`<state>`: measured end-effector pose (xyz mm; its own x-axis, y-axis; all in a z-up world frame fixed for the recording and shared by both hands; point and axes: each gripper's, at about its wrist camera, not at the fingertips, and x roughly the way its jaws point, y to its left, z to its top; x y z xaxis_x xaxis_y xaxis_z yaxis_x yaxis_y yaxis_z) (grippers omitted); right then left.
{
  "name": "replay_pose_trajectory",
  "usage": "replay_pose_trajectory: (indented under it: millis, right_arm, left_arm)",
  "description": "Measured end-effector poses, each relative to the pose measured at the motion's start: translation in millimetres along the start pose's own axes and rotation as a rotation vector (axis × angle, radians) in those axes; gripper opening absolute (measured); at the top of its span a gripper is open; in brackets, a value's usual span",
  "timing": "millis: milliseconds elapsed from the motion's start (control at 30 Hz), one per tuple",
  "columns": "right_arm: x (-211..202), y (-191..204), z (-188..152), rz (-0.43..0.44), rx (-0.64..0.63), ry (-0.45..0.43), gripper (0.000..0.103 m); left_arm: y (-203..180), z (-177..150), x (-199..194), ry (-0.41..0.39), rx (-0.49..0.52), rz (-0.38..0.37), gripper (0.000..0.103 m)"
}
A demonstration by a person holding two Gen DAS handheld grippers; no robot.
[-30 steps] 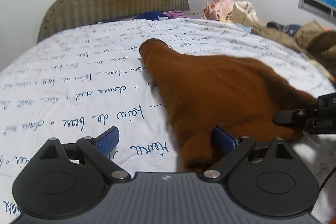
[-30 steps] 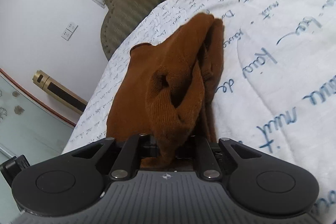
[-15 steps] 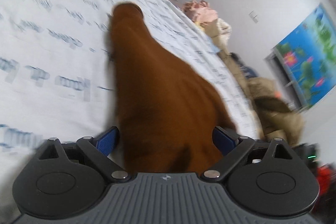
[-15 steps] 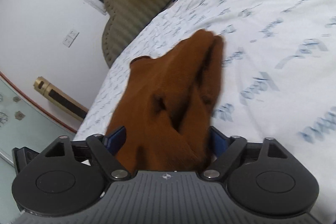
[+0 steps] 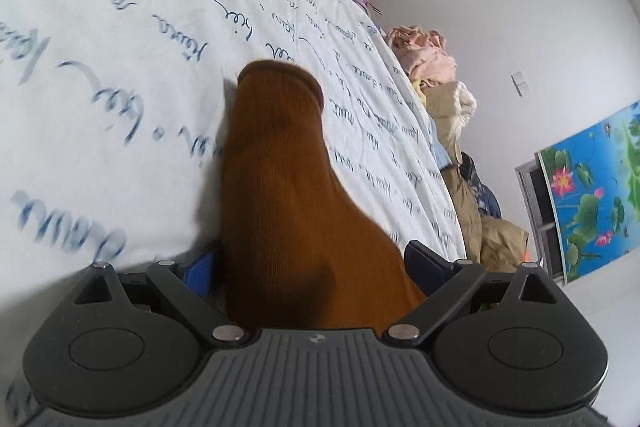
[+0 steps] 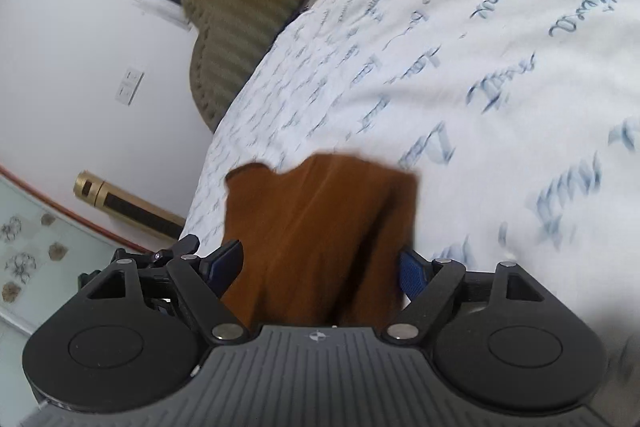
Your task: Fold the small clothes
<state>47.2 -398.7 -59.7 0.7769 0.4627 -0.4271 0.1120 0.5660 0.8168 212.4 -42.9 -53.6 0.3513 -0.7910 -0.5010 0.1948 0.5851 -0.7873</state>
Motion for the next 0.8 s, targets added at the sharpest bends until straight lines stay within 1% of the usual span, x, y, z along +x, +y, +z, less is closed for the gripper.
replay_pose_trajectory:
  millis: [33,100,133,167,200,233,267,300,333,433,467,533,567,600,633,667,700,733,767,800]
  right_arm:
    - [5,-4,6,0.019,0.020,0.014,0.073]
    - [17,-2,14,0.040,0.007,0.045,0.071]
    - [25,2,16,0.038,-0.017,0.066,0.066]
    - [33,8,17,0.022,-0.050,0.091,0.063]
    - [42,15,17,-0.007,-0.088,0.112,0.053]
    - [49,21,17,-0.042,-0.119,0.123,0.037]
    - [55,25,18,-0.067,-0.138,0.130,0.030]
    - [59,29,18,-0.083,-0.156,0.133,0.028]
    - [60,37,17,-0.106,-0.200,0.128,0.026]
    - [52,65,7,-0.174,-0.371,0.080,0.024]
    - [43,72,3,-0.181,-0.420,0.055,0.024]
    - [34,85,1,-0.194,-0.492,-0.001,0.024]
    - [33,87,5,-0.202,-0.501,-0.019,0.024]
    - [35,89,9,-0.212,-0.497,-0.030,0.024]
    - [38,87,14,-0.233,-0.475,-0.036,0.027]
    - [46,83,24,-0.258,-0.446,-0.035,0.032]
    - [51,76,27,-0.290,-0.419,-0.029,0.039]
    - [54,70,28,-0.325,-0.396,-0.024,0.048]
    - [54,62,27,-0.350,-0.368,-0.011,0.052]
    - [51,57,25,-0.337,-0.338,-0.007,0.058]
  left_arm:
    - [-2,4,6,-0.002,0.004,0.003,0.096]
    - [-10,12,19,-0.017,0.031,0.036,0.089]
    - [-15,16,26,-0.015,0.055,0.055,0.076]
    - [-18,19,31,-0.012,0.077,0.084,0.054]
    - [-22,20,37,-0.005,0.103,0.125,0.042]
    - [-24,21,42,-0.001,0.136,0.169,0.024]
    - [-28,20,43,-0.002,0.175,0.196,0.019]
    - [-31,18,42,-0.013,0.214,0.207,0.018]
    - [-35,16,38,-0.028,0.260,0.213,0.015]
    - [-58,10,29,-0.086,0.416,0.235,0.014]
    - [-65,11,29,-0.105,0.448,0.244,0.013]
    - [-76,17,27,-0.147,0.479,0.261,0.012]
    - [-80,20,26,-0.171,0.499,0.271,0.012]
    - [-85,23,28,-0.196,0.529,0.300,0.012]
    - [-90,24,33,-0.201,0.558,0.354,0.013]
    - [-91,25,38,-0.182,0.573,0.413,0.013]
    - [-91,25,41,-0.149,0.580,0.477,0.013]
    - [-90,22,40,-0.123,0.580,0.520,0.013]
    - [-88,17,34,-0.117,0.582,0.517,0.014]
    - [-86,9,25,-0.118,0.592,0.484,0.017]
